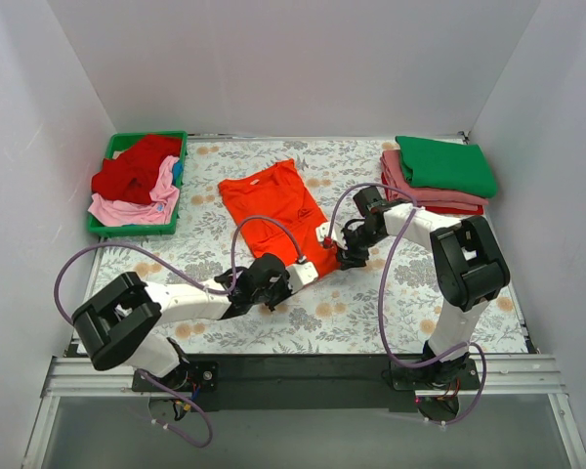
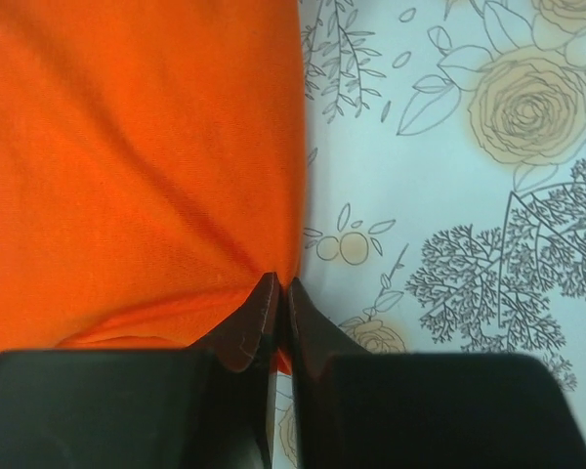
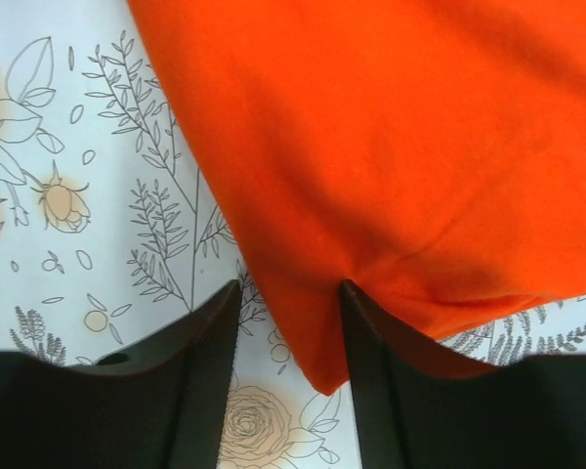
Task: Fold and stack the t-shirts
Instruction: Fold the tshirt
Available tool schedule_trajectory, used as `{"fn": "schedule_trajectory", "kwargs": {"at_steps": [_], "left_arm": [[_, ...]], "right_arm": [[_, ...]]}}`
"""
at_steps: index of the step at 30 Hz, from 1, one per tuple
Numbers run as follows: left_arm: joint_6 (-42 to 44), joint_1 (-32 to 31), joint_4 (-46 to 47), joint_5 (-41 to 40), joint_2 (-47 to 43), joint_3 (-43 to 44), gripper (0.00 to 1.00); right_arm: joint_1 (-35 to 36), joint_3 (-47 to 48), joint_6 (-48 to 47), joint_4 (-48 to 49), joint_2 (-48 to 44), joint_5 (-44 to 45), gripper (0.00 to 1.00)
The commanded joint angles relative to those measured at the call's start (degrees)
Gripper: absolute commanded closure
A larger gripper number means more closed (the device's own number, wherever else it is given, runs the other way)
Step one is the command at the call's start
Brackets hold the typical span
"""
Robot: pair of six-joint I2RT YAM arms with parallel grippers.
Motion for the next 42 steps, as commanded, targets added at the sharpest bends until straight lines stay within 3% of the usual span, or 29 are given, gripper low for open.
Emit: {"fn": "schedule_trajectory", "kwargs": {"at_steps": [1,8,10,12,21,27,30,36,42], "left_arm": [[0.1,-0.2,-2.8,4.2,-2.9,-2.2,1.00],[0.0,-0.2,-4.2,8.3,-4.9,-3.3,1.00],[-0.2,-0.2,-5.9,9.8,-5.8,-3.6,1.00],[-0.3,-0.3,-6.7,10.6,-6.7,-3.7,1.00],[-1.0,-0.3,-16.4,22.5,-10.5,-0.4,1.00],[-1.2,-0.3,-22.9,30.4,-13.5,2.8,1.00],[-0.9,-0.3,-23.8,29.5,-14.9,3.9,1.00],[4.8,0.2,-24.0,20.2,-17.5,7.4,1.00],[10.9,7.4,-20.0,19.1,-16.0,11.1,1.00]], "right_arm": [[-0.1,-1.2,2.7,2.4,0.8,3.6,0.54],[0.6,-3.1,5.5,2.7,0.7,3.5,0.82],[0.6,-3.9,5.7,0.6,-0.2,3.1,0.95],[0.7,-4.9,5.6,-2.0,-1.4,2.8,0.99],[0.7,-16.1,-0.9,-15.7,-15.3,-1.5,0.99],[0.7,-17.5,-0.4,-22.1,-23.8,-3.0,0.99],[0.7,-16.8,1.5,-22.5,-26.1,-3.9,0.99],[0.6,-8.9,6.9,-22.2,-25.5,-2.9,0.99],[0.0,4.8,11.0,-21.8,-19.3,-0.6,0.99]]}}
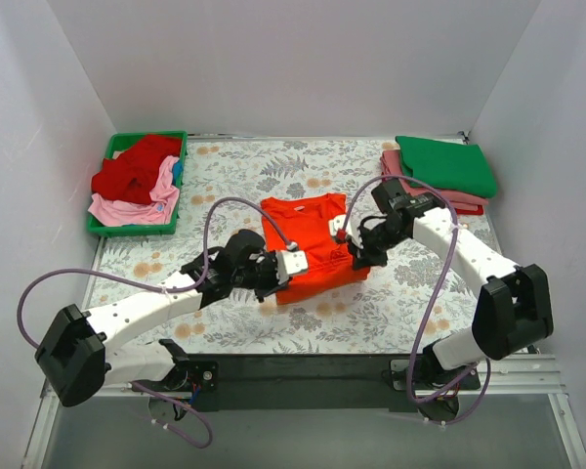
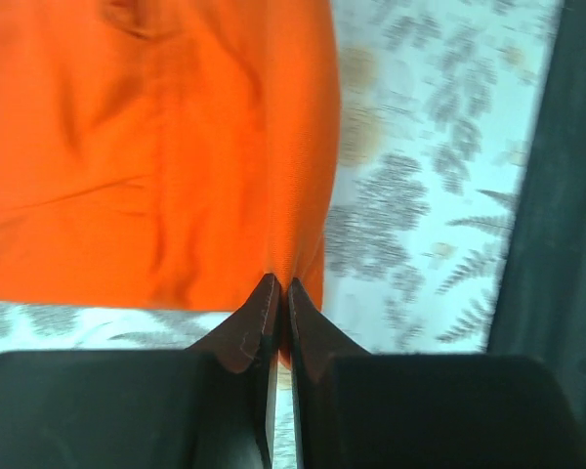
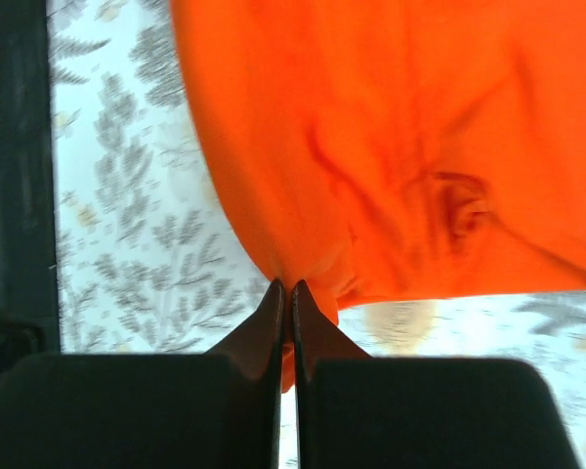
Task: Fold and stack the t-shirts
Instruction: Fold the tshirt
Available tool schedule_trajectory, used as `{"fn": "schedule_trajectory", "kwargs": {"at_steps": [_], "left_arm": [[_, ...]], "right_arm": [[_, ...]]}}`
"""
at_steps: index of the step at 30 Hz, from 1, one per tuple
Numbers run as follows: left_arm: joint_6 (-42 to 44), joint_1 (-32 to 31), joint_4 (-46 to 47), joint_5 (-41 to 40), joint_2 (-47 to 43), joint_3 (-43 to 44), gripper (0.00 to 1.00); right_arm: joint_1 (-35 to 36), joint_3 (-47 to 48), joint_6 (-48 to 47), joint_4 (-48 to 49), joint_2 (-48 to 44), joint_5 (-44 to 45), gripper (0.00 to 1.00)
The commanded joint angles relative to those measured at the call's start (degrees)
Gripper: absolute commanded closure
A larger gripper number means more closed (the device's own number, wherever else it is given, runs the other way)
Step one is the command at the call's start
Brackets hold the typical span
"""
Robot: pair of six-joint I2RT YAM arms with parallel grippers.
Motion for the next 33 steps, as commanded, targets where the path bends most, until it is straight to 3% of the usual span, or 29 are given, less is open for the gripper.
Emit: {"fn": "schedule_trajectory", "kwargs": {"at_steps": [1,6,17,24,29,33], "left_arm": [[5.0,5.2,3.7,-1.4,1.0,4.2,1.00],[7.3,12.6,8.9,1.2,5.7,7.4,1.00],[8.5,19.9,21.2,-2.0,15.7,11.8,1.00],[6.1,22.5,31.9,-6.0,18.4,11.6,1.00],[4.8,24.1,35.0,-7.9,23.7,13.2,1.00],[3.6,25.8,36.1,-7.9,29.2,16.0,1.00]], "right_arm": [[-0.8,7.7,3.4,-0.2,3.5,1.3,0.99],[-1.7,19.0,7.4,2.2,11.2,2.7,0.99],[-3.4,38.2,15.7,8.1,27.1,4.8,0.99],[-3.4,43.3,20.2,14.0,32.0,4.2,0.99],[-3.3,44.9,24.4,22.9,35.0,6.0,0.99],[-3.3,49.4,26.6,24.3,40.3,7.2,0.99]]}}
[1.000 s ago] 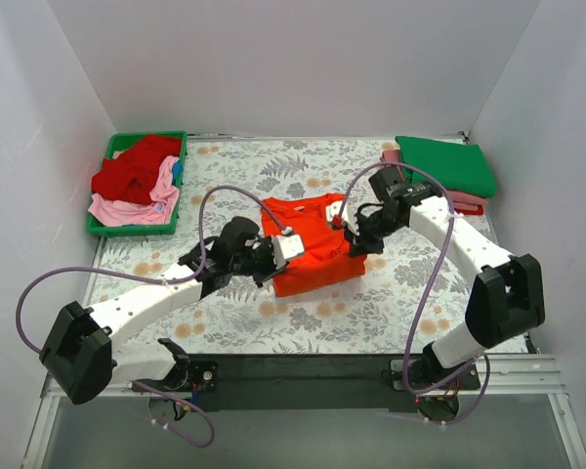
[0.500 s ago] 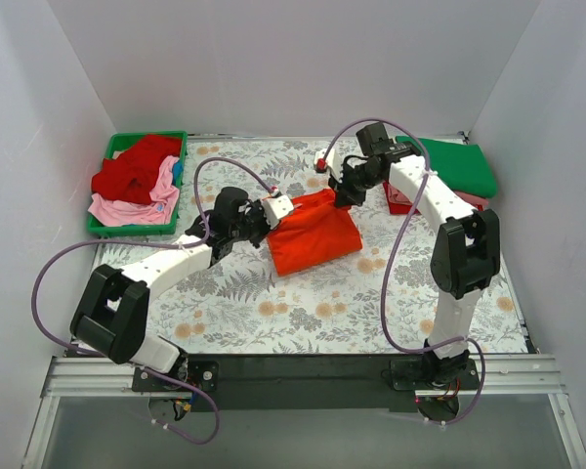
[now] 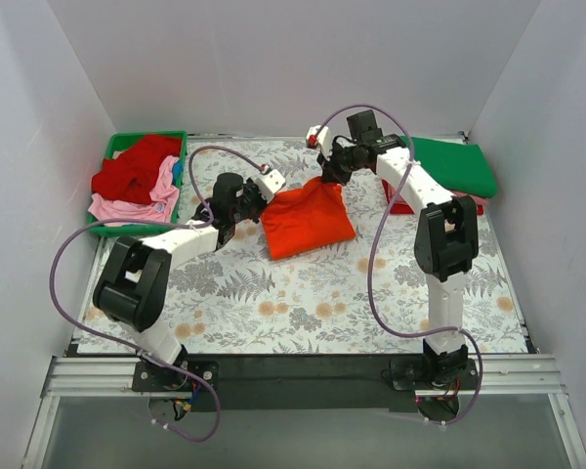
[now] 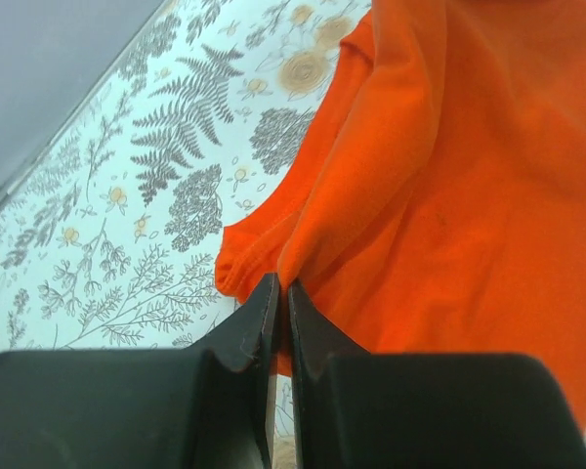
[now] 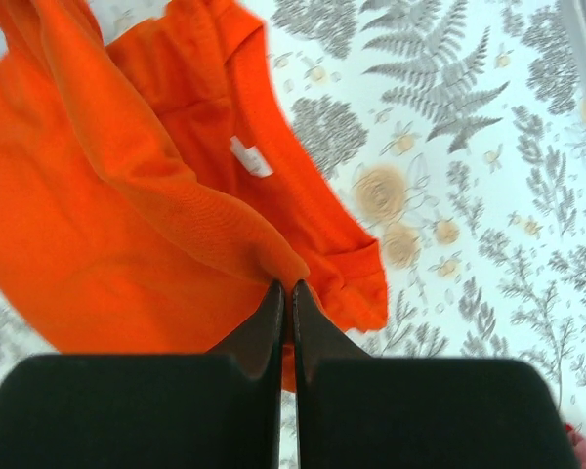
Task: Fold and stack the t-shirts
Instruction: Fold the tshirt
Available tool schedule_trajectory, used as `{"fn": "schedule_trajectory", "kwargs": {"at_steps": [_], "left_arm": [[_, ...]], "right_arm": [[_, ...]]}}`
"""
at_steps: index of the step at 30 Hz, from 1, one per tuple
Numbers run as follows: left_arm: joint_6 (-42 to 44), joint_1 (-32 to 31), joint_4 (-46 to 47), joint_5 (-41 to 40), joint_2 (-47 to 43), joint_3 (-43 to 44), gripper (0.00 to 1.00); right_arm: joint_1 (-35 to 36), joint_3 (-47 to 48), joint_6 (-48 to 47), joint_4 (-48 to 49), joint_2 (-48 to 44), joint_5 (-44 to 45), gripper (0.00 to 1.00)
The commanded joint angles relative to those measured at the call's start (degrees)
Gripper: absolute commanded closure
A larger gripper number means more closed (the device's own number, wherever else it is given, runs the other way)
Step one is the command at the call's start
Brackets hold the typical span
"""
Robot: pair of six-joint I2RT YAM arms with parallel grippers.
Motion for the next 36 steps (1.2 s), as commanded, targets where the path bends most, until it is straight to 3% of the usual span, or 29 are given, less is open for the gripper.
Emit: {"fn": "schedule_trajectory", "kwargs": {"at_steps": [1,10,21,23,24,25,27,28,29,30,33,36], "left_arm": [[-1.5,1.7,3.2,-1.2,3.9,3.4,1.00],[-3.1,3.7,4.4,-5.4,15.7,12.8,1.00],[-5.1,4.1,6.1,-6.2,22.4,17.9,1.00],[-6.5,4.1,5.9,-6.6,23.6,20.3,0.93],[-7.2,4.2,5.6,-7.1,25.3,21.3,0.81],[-9.7,4.2,5.3,-10.6,26.1,22.5,0.54],[-13.2,4.2,3.3,-16.9,27.4,27.5,0.41],[-15.7,4.2,2.7,-23.3,27.7,29.2,0.36],[-17.1,4.2,2.0,-26.9,27.2,30.5,0.23],[-17.9,4.3,-0.1,-28.9,25.2,32.4,0.22],[-21.1,5.1,-5.4,-29.6,20.1,31.9,0.17],[-22.6,5.3,-7.6,-25.3,11.0,25.3,0.17]], "right_arm": [[0.0,5.7,3.7,6.1,4.5,1.5,0.99],[0.0,8.2,8.5,14.1,11.3,11.3,0.99],[0.1,8.2,13.4,19.3,13.0,17.1,0.99],[0.2,6.8,14.2,20.6,12.3,18.7,0.99],[0.2,6.6,14.8,21.2,12.2,19.7,0.98],[0.3,5.9,16.9,22.8,12.0,23.2,0.88],[0.4,5.8,19.5,24.3,11.5,28.3,0.56],[0.3,5.9,20.9,24.5,11.2,32.4,0.49],[0.1,5.3,21.5,24.6,9.9,33.3,0.43],[-0.3,4.7,22.3,24.7,9.1,33.6,0.34],[-1.6,1.1,25.6,24.3,5.4,30.1,0.20],[-4.3,-1.4,30.4,22.1,3.8,16.1,0.14]]}}
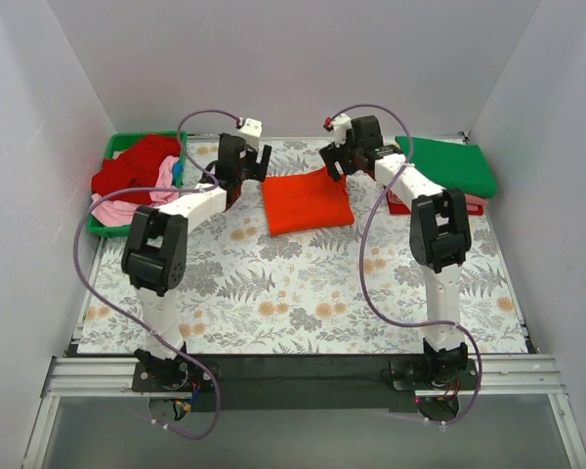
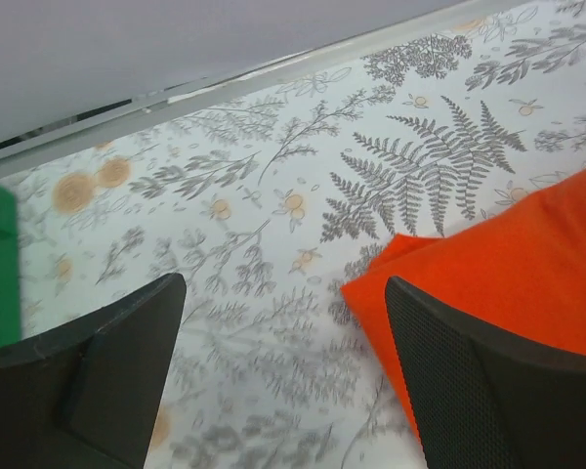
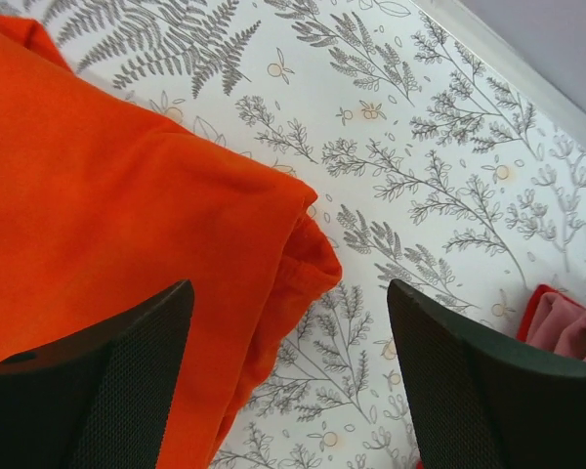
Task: Fold and stack the t-shirts
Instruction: Fold the tshirt, then neatly place the folded tshirt to the corner
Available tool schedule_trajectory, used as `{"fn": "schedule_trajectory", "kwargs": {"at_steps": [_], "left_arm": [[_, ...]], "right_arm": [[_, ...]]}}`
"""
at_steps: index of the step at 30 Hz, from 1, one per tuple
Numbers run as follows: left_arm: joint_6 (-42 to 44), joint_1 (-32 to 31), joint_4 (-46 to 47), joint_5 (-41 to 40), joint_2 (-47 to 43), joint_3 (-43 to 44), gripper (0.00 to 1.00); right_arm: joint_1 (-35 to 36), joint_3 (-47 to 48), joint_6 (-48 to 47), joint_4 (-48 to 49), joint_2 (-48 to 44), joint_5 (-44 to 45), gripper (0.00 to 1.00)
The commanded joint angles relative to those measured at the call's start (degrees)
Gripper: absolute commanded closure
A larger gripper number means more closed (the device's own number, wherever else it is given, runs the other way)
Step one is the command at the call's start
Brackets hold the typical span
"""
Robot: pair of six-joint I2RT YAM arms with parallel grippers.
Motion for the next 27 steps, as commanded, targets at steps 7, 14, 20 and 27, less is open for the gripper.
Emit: {"fn": "schedule_trajectory", "kwargs": {"at_steps": [7,14,20,27], "left_arm": [[-8.4,0.6,-6.0,5.7,-34.4,-22.8,0.17],[-11.5,0.5,-9.9,7.4,-50.2,-35.4,0.17],[-13.3,0.5,-14.3,6.3,-58.6,-40.9,0.17],[-13.9,0.5,-17.6,5.5,-63.8,-44.9,0.17]], "right_arm": [[-5.8,2.8,16.1,-5.8,1.3,-18.7,0.07],[-5.4,5.3,20.7,-7.0,6.8,-21.3,0.03],[-2.3,4.9,20.8,-7.5,8.4,-18.8,0.07],[1.3,6.5,18.9,-9.4,9.2,-13.1,0.40]]}}
